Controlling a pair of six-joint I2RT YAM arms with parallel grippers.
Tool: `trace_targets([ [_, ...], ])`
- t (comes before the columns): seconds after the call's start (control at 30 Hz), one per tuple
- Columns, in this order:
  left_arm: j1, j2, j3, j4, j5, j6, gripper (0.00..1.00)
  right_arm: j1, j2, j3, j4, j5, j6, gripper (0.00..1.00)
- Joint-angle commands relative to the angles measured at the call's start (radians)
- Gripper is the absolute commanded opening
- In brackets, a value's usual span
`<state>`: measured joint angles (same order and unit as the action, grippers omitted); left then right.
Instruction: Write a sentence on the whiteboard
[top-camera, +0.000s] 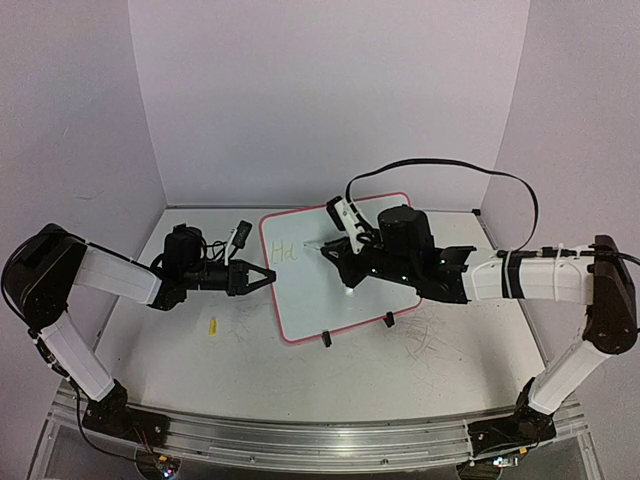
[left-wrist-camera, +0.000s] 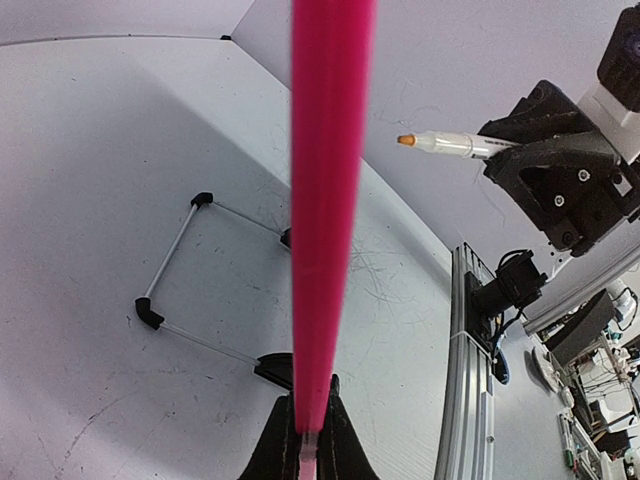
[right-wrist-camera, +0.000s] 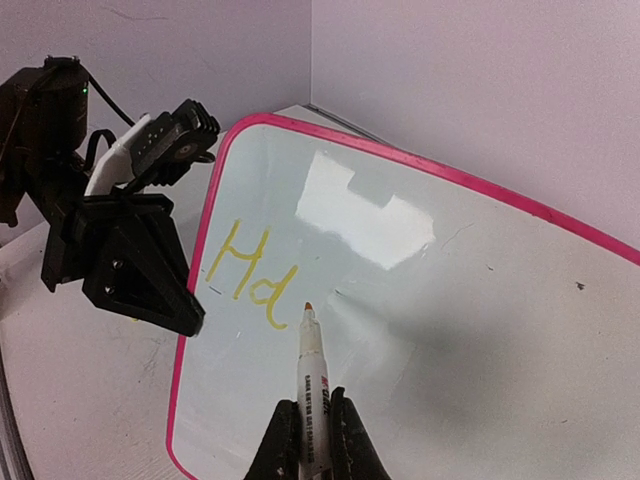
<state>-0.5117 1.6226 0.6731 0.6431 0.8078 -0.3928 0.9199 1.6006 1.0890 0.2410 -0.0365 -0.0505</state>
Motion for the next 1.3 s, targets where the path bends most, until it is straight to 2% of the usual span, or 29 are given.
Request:
trace_targets([
  [0.0,-0.004,-0.026,0.017,-0.012,-0.014,0.012,0.00,0.002,-0.035,-0.022,0.052,0.034,-0.015,0.00],
  [0.47,-0.004,-0.025,0.027,-0.018,-0.012,0.009,0.00,0.003,-0.034,-0.041,0.089,0.108,-0.006,0.00],
  [0.63,-0.004,-0.026,0.028,-0.020,-0.011,0.009,0.00,0.005,0.005,0.002,0.057,0.045,-0.033,0.00],
  [0.93,-0.004,-0.026,0.032,-0.025,-0.011,0.012,0.00,0.004,0.024,0.010,0.072,0.059,-0.025,0.00],
  [1.1,-0.005,-0.023,0.031,-0.025,-0.009,0.014,0.00,0.006,0.029,0.024,0.077,-0.042,-0.045,0.00],
  [1.27,-0.004,-0.023,0.031,-0.027,-0.010,0.016,0.00,0.011,0.046,0.041,0.090,-0.066,-0.043,0.00],
])
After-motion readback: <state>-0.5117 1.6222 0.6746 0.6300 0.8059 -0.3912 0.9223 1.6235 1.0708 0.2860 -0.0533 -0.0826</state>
